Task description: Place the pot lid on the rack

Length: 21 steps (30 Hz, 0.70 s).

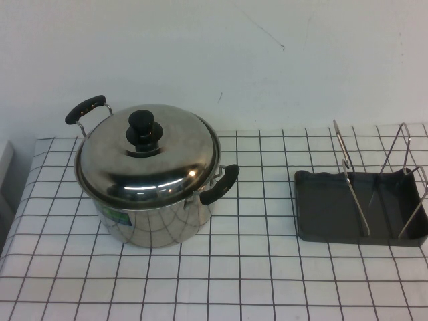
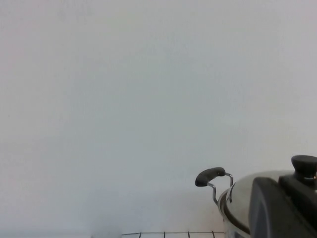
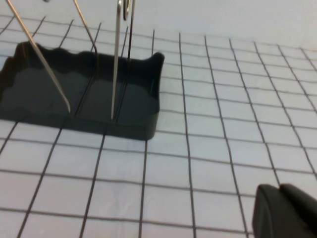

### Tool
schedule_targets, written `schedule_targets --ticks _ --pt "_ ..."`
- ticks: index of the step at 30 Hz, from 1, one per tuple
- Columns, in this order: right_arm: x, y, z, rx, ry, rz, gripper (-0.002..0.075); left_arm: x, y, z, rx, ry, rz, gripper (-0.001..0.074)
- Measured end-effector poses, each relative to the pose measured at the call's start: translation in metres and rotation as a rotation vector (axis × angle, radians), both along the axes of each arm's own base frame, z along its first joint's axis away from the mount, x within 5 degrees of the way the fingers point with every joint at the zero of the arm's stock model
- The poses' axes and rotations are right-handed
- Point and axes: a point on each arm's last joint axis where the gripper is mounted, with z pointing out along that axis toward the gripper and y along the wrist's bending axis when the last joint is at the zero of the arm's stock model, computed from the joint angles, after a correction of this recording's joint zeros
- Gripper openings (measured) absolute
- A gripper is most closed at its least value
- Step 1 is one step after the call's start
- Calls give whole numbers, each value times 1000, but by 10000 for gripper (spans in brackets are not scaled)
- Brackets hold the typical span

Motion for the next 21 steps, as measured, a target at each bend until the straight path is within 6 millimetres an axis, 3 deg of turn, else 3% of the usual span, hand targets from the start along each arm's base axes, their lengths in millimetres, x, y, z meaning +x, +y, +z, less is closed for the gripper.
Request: schedule_targets --ticks 3,13,21 --pt "2 -1 6 -15 -83 -1 -4 0 0 0 0 -4 0 -2" --pt "-1 -1 65 -62 -735 -7 -4 -1 0 2 -67 -25 -16 -2" --pt "-15 0 87 -57 -1030 -5 -4 -1 0 5 -163 -49 -42 -2"
